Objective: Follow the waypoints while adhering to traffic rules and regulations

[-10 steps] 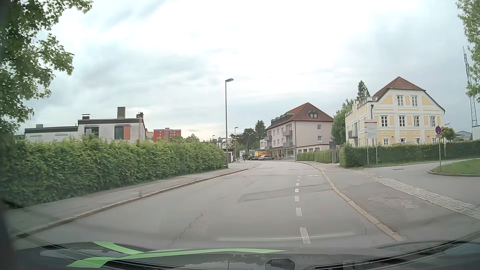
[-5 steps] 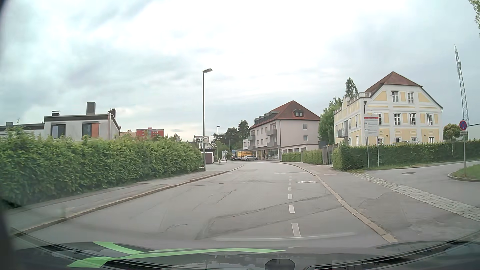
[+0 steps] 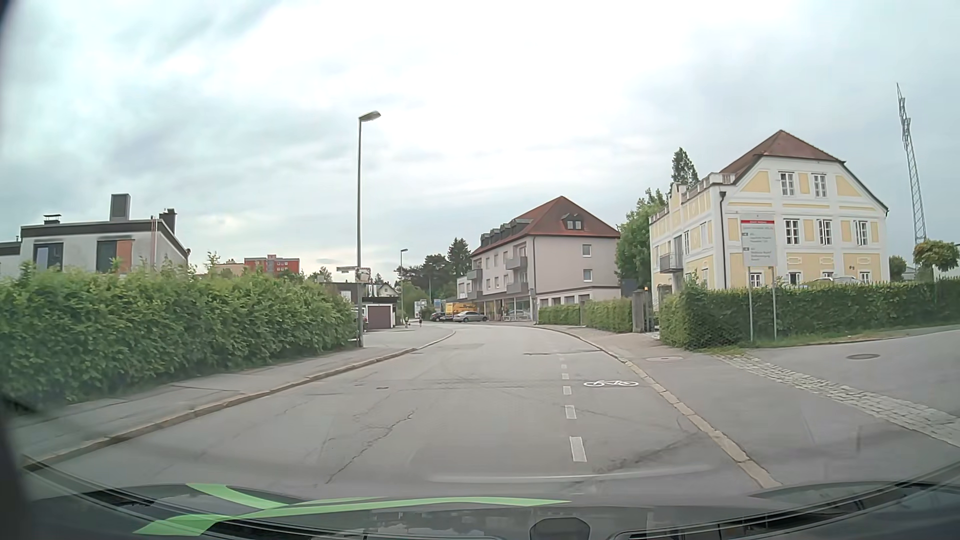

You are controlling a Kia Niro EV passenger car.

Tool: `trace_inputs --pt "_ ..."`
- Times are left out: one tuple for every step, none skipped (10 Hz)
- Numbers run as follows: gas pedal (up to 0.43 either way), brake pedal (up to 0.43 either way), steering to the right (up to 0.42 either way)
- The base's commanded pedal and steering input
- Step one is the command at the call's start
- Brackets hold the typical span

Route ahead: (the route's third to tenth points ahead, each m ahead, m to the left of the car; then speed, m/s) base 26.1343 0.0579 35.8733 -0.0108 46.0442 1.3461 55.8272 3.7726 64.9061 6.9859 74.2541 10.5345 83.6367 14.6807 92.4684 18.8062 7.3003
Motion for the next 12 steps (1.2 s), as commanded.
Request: trace_inputs --pt "0.11 0.0 0.029" --pt "0.11 0.0 0.026" --pt "0.11 0.0 0.024" --pt "0.11 0.0 0.019" --pt "0.11 0.0 0.016" --pt "0.11 0.0 0.016" --pt "0.11 0.0 0.015" --pt "0.11 0.0 0.012" --pt "0.11 0.0 0.01" --pt "0.11 0.0 0.01" --pt "0.11 0.0 0.01" --pt "0.098 0.0 0.008"
